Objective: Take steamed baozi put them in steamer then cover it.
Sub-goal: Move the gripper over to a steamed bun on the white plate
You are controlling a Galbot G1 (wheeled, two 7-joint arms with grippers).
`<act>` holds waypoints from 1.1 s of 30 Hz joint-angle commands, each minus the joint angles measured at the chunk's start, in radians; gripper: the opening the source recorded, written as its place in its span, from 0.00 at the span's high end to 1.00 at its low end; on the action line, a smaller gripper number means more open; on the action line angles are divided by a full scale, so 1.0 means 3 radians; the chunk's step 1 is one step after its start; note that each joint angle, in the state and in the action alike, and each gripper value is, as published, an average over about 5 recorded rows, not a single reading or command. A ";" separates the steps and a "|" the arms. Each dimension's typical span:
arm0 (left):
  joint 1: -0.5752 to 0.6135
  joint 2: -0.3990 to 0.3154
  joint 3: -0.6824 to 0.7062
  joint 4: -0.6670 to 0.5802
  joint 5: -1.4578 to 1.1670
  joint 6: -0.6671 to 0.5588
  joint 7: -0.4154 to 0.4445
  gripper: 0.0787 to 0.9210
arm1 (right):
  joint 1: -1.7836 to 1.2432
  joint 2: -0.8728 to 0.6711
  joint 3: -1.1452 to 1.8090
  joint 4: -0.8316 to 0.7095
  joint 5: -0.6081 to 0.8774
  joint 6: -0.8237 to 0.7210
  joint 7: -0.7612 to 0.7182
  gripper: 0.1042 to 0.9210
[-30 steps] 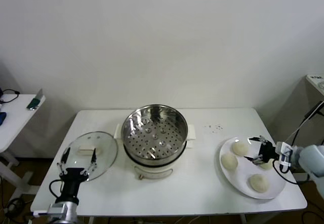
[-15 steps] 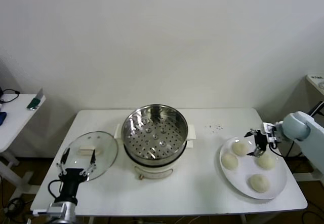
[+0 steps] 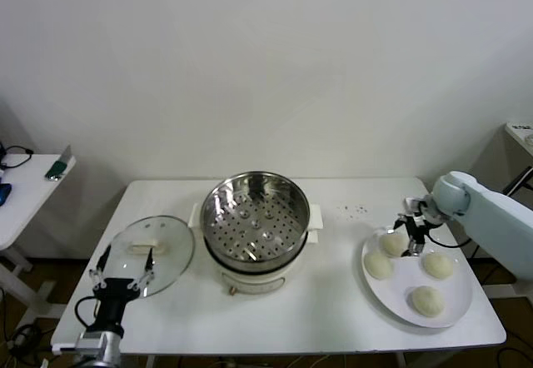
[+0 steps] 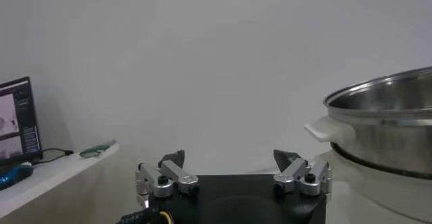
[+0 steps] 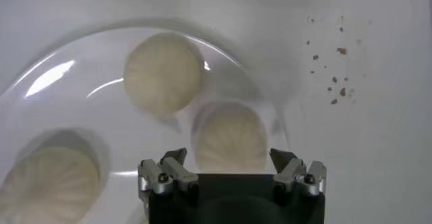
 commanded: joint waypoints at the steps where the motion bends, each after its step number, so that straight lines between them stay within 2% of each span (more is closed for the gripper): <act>1: 0.0002 0.0015 0.0008 0.0023 0.0026 -0.0008 -0.0002 0.12 | 0.0147 0.0136 -0.0257 -0.0154 -0.0034 -0.0003 -0.0040 0.12; 10: 0.0015 0.0072 0.0040 0.0060 0.0111 -0.0063 -0.0007 0.12 | 0.0126 0.0210 -0.0201 -0.0225 -0.0129 0.0025 -0.0020 0.12; 18: 0.0040 0.0061 0.0036 0.0065 0.0101 -0.0077 -0.0012 0.12 | 0.0129 0.0217 -0.0210 -0.0241 -0.0161 0.0050 -0.0024 0.20; 33: 0.0051 0.0013 0.0004 0.0074 0.0048 -0.0048 -0.0068 0.12 | 0.0196 0.0134 -0.0240 -0.0159 -0.0133 0.0138 -0.0063 0.27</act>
